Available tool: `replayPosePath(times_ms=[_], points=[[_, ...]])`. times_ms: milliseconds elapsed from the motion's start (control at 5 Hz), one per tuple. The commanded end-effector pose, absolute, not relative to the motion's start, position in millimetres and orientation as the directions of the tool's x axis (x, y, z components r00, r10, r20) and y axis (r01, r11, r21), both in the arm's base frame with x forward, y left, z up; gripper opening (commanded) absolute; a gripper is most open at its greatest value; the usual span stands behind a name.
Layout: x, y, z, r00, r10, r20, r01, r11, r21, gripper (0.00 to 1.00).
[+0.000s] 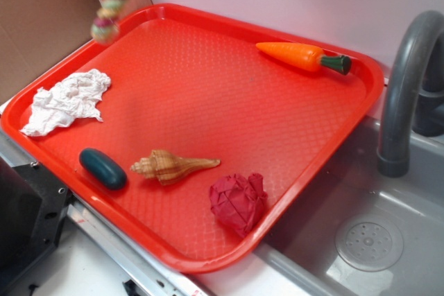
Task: Grab the multicolored rope.
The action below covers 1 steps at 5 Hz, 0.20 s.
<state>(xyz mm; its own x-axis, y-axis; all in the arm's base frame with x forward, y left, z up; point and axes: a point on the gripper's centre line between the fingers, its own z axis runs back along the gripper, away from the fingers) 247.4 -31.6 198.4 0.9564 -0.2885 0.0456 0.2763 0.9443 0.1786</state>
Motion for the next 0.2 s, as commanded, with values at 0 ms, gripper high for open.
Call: replayPosePath(times_ms=[0], points=[[229.4,-39.8,219.6,0.967,-0.238,0.088,0.223,0.962,0.156,0.0]])
